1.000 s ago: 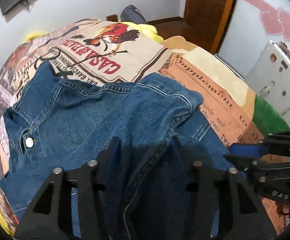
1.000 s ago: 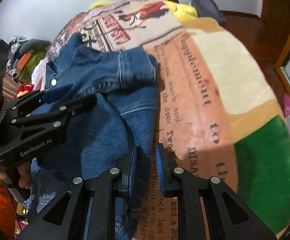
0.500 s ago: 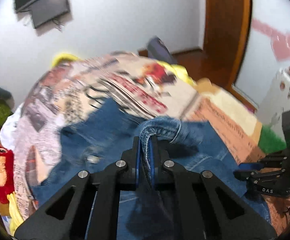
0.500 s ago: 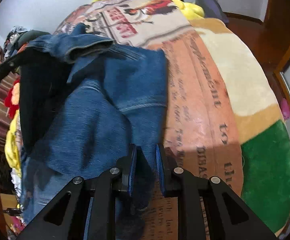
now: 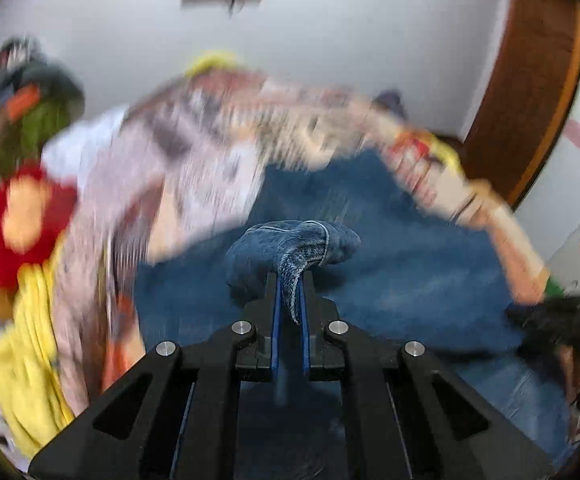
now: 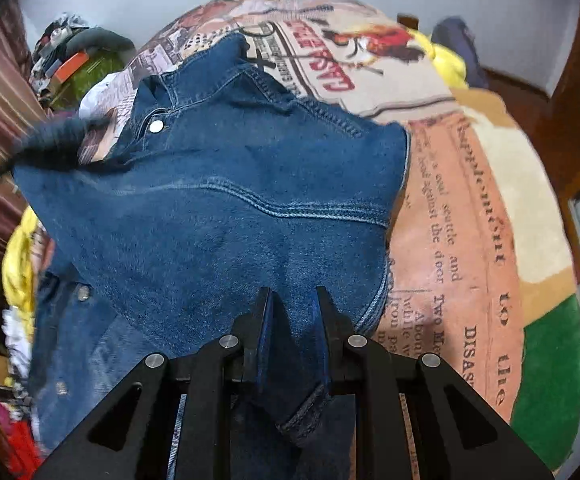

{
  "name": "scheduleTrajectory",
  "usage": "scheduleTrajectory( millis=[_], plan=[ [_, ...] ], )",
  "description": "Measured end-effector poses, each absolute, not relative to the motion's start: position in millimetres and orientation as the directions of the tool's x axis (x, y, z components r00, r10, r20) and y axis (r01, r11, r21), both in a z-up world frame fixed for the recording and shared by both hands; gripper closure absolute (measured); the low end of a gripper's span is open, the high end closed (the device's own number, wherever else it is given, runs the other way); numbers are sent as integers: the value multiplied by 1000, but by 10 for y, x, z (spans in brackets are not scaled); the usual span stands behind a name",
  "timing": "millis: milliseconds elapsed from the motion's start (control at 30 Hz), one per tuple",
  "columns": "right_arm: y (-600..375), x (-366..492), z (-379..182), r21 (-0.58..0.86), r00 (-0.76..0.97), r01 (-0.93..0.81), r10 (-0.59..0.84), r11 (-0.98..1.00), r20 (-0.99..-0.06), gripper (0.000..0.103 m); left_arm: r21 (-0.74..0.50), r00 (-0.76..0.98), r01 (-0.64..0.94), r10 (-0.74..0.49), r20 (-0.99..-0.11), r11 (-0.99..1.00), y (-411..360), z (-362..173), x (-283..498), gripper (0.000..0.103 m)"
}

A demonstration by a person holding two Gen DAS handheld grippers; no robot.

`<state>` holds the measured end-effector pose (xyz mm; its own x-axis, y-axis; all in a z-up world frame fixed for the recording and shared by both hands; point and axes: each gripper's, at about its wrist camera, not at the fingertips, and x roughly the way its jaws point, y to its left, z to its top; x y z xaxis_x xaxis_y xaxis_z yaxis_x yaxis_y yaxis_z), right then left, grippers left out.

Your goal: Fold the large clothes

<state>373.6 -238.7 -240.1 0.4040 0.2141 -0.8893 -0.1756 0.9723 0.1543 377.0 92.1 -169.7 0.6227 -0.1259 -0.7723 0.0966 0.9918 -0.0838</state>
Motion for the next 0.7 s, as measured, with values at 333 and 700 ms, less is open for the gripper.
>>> scheduleTrajectory(
  millis=[333,700],
  plan=[
    [-2384,3671,-2445,93,407,-191,165,977,-898,87,-151,480,-39,-114,-870,988,1328,-2643,3341,77],
    [-2436,3642,-2456,86,399,-193,158,977,-903,87,-127,439,-99,-71,-896,987,1662,-2634,3066,78]
  ],
)
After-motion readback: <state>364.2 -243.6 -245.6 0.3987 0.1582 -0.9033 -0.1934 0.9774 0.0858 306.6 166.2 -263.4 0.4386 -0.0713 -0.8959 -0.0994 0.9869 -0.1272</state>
